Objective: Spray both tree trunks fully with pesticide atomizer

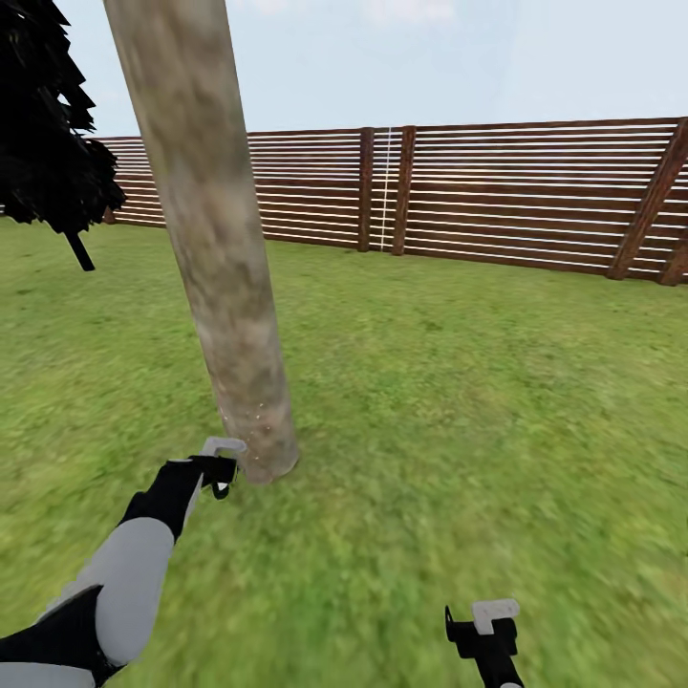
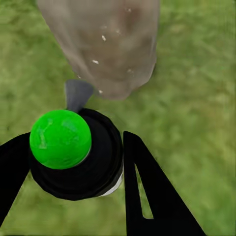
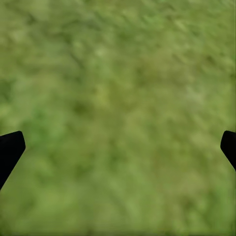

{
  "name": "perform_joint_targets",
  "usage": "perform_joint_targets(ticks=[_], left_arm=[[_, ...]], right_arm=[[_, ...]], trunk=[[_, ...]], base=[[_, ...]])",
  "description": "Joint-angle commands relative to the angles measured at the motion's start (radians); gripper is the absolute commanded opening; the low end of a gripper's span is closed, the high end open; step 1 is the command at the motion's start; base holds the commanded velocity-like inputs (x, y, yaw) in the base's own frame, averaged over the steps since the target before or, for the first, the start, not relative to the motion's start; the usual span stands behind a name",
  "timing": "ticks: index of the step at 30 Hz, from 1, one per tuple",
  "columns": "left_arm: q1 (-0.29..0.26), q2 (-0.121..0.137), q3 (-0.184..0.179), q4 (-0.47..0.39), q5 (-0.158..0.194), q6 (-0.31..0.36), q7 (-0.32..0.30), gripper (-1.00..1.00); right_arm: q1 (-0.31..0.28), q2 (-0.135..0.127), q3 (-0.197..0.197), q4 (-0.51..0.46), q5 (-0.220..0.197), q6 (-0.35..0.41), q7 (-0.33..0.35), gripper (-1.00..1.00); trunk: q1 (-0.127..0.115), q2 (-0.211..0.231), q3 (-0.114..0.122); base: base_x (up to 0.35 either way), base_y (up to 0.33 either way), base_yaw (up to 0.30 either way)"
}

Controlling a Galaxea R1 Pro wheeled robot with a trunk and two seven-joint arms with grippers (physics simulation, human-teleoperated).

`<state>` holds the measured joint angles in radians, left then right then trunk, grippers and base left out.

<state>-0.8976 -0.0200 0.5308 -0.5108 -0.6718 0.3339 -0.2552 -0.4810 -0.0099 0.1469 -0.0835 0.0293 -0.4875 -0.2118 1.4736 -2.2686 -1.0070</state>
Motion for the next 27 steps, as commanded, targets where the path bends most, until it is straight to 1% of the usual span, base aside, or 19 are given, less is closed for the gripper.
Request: perform_joint_targets(ticks=[1,2,3,6,7,10,11,12,13,15,17,18,19,20,21,22,23,24,27], left_arm=[[-0.012,0.003,0.009,-0.012,-0.009,0.029,-0.010,-1.00],[-0.034,0.015,0.008,-0.046,-0.009,0.092,-0.012,-1.00],[-0.041,0.019,0.007,-0.068,-0.010,0.114,-0.013,-1.00],[-0.048,0.032,0.006,-0.116,-0.010,0.137,-0.016,-1.00],[-0.046,0.038,0.005,-0.124,-0.011,0.138,-0.042,-1.00],[-0.033,0.036,-0.002,-0.125,-0.017,0.137,-0.179,-1.00],[-0.031,0.035,-0.011,-0.121,-0.016,0.137,-0.211,-1.00],[-0.030,0.035,-0.034,-0.118,-0.016,0.138,-0.241,-1.00],[-0.031,0.036,-0.056,-0.117,-0.014,0.140,-0.259,-1.00],[-0.043,0.036,-0.076,-0.117,-0.013,0.158,-0.280,-1.00],[-0.066,0.042,-0.088,-0.131,-0.015,0.268,-0.294,-1.00],[-0.083,0.046,-0.094,-0.134,-0.016,0.292,-0.296,-1.00],[-0.097,0.058,-0.098,-0.137,-0.016,0.305,-0.300,-1.00],[-0.105,0.076,-0.100,-0.139,-0.017,0.311,-0.316,-1.00],[-0.113,0.094,-0.102,-0.140,-0.018,0.315,-0.346,-1.00],[-0.121,0.113,-0.106,-0.141,-0.022,0.317,-0.390,-1.00],[-0.123,0.121,-0.115,-0.142,-0.031,0.317,-0.411,-1.00],[-0.119,0.125,-0.133,-0.142,-0.040,0.317,-0.421,-1.00],[-0.109,0.123,-0.174,-0.142,-0.050,0.314,-0.425,-1.00]], right_arm=[[-0.001,0.000,0.008,0.001,0.003,0.000,-0.009,1.00],[-0.001,-0.001,0.008,0.001,0.003,0.000,-0.009,1.00],[0.000,-0.001,0.008,0.001,0.003,0.000,-0.009,1.00],[0.000,-0.001,0.008,0.002,0.003,0.000,-0.009,1.00],[0.000,-0.001,0.008,0.002,0.004,0.000,-0.009,1.00],[0.000,-0.001,0.008,0.002,0.004,0.000,-0.009,1.00],[0.001,-0.001,0.008,0.002,0.004,0.000,-0.009,1.00],[0.001,-0.001,0.008,0.002,0.004,0.000,-0.009,1.00],[0.001,-0.001,0.008,0.002,0.004,0.000,-0.009,1.00],[0.001,-0.001,0.008,0.002,0.004,0.000,-0.009,1.00],[0.001,-0.001,0.008,0.002,0.004,0.000,-0.009,1.00],[0.001,-0.001,0.008,0.002,0.004,0.000,-0.009,1.00],[0.001,-0.001,0.008,0.002,0.004,0.000,-0.009,1.00],[0.001,-0.001,0.008,0.002,0.004,0.000,-0.009,1.00],[0.001,-0.001,0.008,0.002,0.004,0.000,-0.009,1.00],[0.001,-0.001,0.008,0.002,0.004,0.000,-0.009,1.00],[0.001,-0.001,0.008,0.002,0.004,0.000,-0.009,1.00],[0.001,-0.001,0.008,0.002,0.004,0.000,-0.009,1.00],[0.001,-0.001,0.008,0.002,0.004,0.000,-0.009,1.00]], trunk=[[0.000,0.000,-0.001],[0.000,0.000,-0.001],[0.000,0.000,-0.001],[0.000,0.000,-0.001],[0.000,0.000,-0.001],[0.000,0.000,-0.001],[0.000,0.000,-0.001],[0.000,0.000,-0.001],[0.000,0.000,-0.001],[0.000,0.000,-0.001],[0.000,0.000,-0.001],[0.000,0.000,-0.001],[0.000,0.000,-0.001],[0.000,0.000,-0.001],[0.000,0.000,-0.001],[0.000,0.000,-0.001],[0.000,0.000,-0.001],[0.000,0.000,-0.001],[0.000,0.000,-0.001]], base=[[-0.003,0.000,0.000],[-0.001,0.000,0.000],[0.000,0.000,0.000],[0.000,0.000,0.000],[0.000,0.000,0.000],[0.000,0.000,0.000],[0.000,0.000,0.000],[0.000,0.000,0.000],[0.000,0.000,0.000],[0.000,0.000,0.000],[0.000,0.000,0.000],[0.000,0.000,0.000],[0.000,0.000,0.000],[0.000,0.000,0.000],[0.000,0.000,0.000],[0.000,0.000,0.000],[0.000,0.000,0.000],[0.000,0.000,0.000],[0.000,0.000,0.000]])
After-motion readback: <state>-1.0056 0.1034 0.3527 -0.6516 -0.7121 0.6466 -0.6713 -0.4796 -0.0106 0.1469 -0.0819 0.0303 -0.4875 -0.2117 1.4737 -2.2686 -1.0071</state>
